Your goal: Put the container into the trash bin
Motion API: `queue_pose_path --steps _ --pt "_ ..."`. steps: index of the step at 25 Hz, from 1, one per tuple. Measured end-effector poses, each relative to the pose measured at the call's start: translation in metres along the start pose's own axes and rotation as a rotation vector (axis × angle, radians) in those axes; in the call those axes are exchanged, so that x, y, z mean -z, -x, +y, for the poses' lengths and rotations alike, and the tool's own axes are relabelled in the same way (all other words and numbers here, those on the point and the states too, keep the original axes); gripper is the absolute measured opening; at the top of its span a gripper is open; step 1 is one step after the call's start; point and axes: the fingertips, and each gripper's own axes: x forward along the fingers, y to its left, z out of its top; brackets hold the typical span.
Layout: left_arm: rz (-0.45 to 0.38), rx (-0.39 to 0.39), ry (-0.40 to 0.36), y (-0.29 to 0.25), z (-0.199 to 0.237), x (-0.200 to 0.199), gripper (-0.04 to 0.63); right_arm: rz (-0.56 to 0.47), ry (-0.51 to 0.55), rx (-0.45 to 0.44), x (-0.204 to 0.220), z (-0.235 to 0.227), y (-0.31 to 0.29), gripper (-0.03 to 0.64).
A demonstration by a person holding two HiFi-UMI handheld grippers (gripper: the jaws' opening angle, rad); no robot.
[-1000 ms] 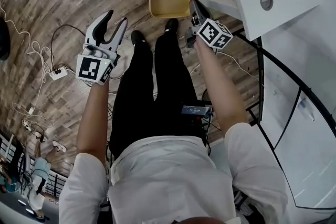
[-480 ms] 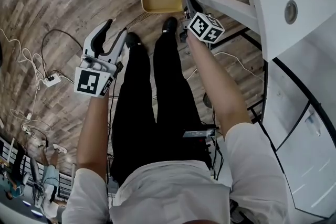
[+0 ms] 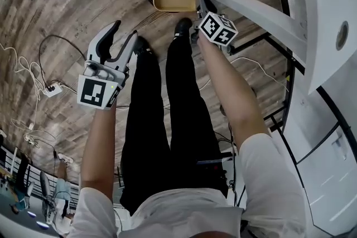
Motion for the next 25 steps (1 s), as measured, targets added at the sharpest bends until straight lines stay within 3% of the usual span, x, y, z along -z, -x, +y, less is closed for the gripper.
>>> queue_pose_path --steps 7,16,21,25 --pt "0.035 0.018 0.007 -0.011 0.007 0.034 0.187 -0.012 0.027 0.014 0.017 -0.014 -0.027 0.043" --pt "0.045 0.009 0.022 -0.01 0.016 0.046 0.187 0.003 0.06 0.034 0.022 -0.023 -0.043 0.043" --pt "0.038 0.009 0.034 -0.009 0.017 0.046 0.187 -0.023 0.017 0.006 0.022 -0.02 -0.047 0.049" --pt "0.025 0.012 0.028 -0.005 0.02 0.039 0.187 -0.014 0.033 0.006 0.024 -0.014 -0.046 0.135"
